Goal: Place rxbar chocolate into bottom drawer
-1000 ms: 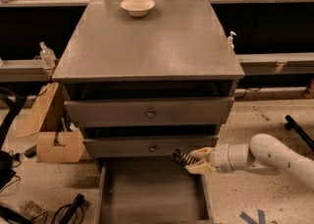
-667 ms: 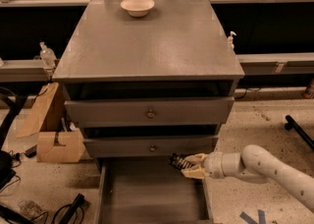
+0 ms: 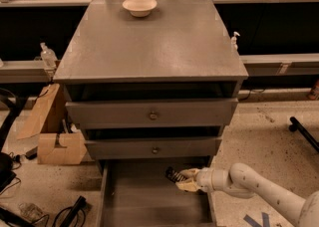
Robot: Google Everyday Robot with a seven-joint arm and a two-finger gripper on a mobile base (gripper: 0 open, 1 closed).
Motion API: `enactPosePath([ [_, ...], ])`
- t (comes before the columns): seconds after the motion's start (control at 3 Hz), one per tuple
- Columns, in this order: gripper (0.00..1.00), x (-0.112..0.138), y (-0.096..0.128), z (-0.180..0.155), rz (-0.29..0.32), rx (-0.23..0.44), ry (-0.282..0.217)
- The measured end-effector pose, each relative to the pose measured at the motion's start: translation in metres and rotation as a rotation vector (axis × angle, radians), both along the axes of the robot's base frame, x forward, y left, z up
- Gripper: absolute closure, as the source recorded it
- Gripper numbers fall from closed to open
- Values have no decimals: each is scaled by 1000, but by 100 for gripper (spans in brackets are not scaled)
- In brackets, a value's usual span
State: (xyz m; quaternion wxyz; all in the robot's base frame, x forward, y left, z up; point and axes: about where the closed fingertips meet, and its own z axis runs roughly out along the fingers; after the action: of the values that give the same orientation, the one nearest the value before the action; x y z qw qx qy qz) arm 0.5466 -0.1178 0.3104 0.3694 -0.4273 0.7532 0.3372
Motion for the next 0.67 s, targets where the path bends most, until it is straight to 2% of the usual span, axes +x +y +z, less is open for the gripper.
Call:
enactPosePath([
  [0.33,100,-7,15,-45,-31,-8,50],
  [0.67,100,-13,27,-74,-47,-20,91],
])
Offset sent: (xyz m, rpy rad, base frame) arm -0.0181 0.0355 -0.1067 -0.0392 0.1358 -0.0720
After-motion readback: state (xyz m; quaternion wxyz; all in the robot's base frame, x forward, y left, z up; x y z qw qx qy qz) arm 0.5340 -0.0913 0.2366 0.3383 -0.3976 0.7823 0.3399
